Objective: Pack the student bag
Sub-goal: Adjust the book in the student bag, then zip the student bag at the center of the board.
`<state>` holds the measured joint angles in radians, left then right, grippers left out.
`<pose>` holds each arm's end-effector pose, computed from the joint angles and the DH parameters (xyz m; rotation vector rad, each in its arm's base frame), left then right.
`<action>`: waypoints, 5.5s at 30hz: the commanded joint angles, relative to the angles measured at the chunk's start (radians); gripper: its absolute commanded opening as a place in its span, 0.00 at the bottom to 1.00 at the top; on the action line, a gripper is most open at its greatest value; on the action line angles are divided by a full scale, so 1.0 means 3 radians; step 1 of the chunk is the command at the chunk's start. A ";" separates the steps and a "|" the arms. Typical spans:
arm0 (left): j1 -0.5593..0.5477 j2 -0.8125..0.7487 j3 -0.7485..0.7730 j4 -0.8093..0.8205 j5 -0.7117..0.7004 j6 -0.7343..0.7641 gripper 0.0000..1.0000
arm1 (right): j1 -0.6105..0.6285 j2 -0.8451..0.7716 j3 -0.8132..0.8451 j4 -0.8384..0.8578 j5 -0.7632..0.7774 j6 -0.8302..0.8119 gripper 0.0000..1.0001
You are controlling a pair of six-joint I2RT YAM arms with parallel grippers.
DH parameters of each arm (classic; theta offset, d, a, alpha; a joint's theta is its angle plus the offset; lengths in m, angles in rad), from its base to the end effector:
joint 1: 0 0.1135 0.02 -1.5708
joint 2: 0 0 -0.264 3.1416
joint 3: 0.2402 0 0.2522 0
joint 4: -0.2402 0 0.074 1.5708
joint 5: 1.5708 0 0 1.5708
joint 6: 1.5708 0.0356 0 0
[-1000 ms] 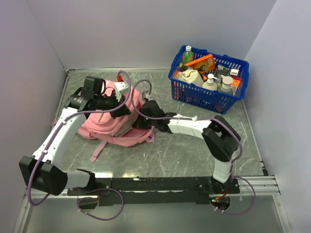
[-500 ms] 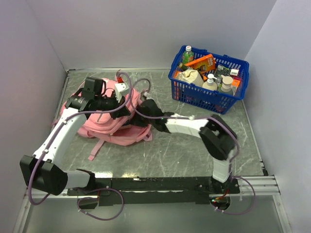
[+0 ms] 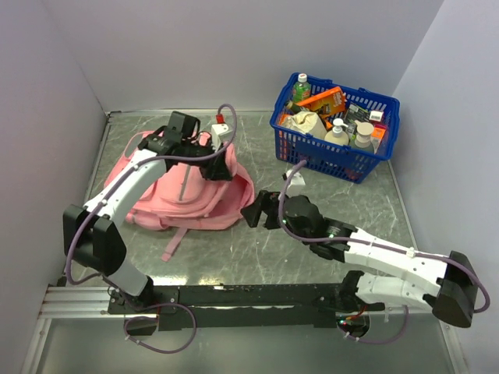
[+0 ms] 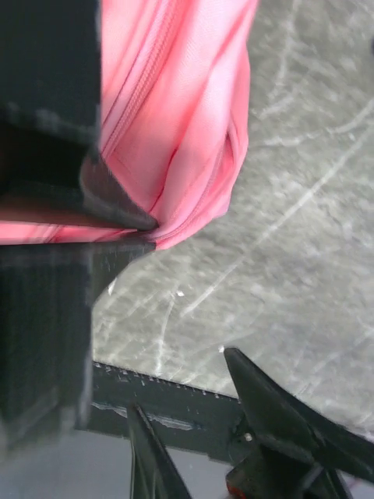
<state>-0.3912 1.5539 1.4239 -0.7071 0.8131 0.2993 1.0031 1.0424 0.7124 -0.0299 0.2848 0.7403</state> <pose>0.2972 -0.1506 0.3321 1.1178 2.0021 -1.0129 0.1371 0.1964 0.2808 -0.0656 2.0196 0.8798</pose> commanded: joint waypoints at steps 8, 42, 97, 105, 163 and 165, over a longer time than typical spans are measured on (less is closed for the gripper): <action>0.0388 -0.0393 0.0331 -0.0455 0.0327 0.0362 0.39 | 0.0695 0.0850 0.0696 -0.0662 0.0268 -0.0401 0.73; 0.1738 -0.0578 0.0408 -0.1989 0.0894 0.1876 0.38 | 0.0819 0.3142 0.2232 -0.0345 0.1117 -0.0877 0.58; 0.0389 -0.1636 -0.2026 0.0062 -0.0307 0.1697 0.46 | 0.0670 0.1904 0.1061 0.0084 -0.0320 -0.0310 0.00; 0.0338 -0.1881 -0.2087 0.0133 -0.0588 0.1753 0.96 | 0.0640 0.1945 0.1082 0.0084 -0.0377 -0.0320 0.00; -0.0389 -0.2874 -0.2870 -0.0010 -0.2030 0.2929 0.01 | -0.0520 0.1025 0.0351 -0.0232 -0.0832 -0.0493 0.00; -0.0394 -0.2894 -0.2834 -0.0046 -0.2061 0.2914 0.01 | -0.0618 0.1000 0.0346 -0.0289 -0.0816 -0.0580 0.00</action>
<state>-0.5171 0.6849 0.5396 -0.5339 0.2501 1.1442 0.8948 1.4006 0.8299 -0.0360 -0.0261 0.6342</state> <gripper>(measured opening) 0.031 0.059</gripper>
